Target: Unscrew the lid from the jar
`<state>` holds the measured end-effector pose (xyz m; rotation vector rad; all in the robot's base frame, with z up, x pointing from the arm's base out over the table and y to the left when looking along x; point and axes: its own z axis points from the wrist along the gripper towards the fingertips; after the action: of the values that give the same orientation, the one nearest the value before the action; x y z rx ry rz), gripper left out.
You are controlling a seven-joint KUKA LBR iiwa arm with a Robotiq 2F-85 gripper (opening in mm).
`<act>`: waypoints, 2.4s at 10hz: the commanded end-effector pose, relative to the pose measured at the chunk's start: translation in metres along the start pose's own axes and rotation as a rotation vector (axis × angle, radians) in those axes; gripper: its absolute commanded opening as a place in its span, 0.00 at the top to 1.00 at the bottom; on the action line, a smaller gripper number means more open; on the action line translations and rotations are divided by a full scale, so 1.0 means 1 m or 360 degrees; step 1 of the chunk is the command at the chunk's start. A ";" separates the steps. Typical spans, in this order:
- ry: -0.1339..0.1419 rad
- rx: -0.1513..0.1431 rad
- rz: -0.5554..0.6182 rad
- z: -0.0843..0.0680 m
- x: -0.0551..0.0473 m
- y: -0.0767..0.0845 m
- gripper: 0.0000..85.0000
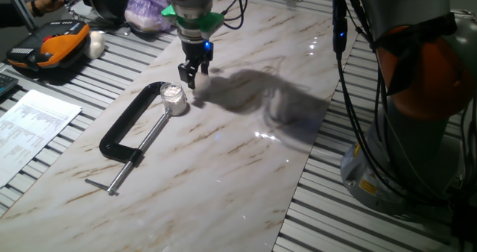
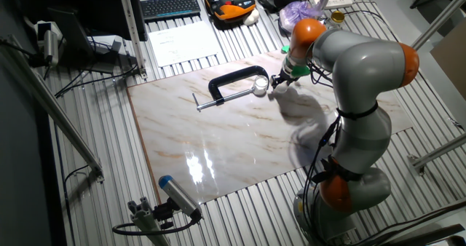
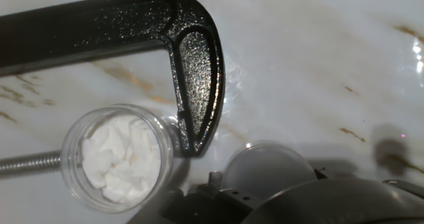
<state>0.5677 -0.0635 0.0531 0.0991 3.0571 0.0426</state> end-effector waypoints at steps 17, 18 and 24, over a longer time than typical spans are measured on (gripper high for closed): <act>0.0029 -0.0009 0.0015 -0.053 -0.004 0.011 0.40; 0.0024 -0.0009 0.0014 -0.058 -0.002 0.014 0.60; 0.0023 -0.0063 0.0017 -0.078 -0.001 0.020 1.00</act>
<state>0.5635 -0.0450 0.1318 0.1154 3.0685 0.1046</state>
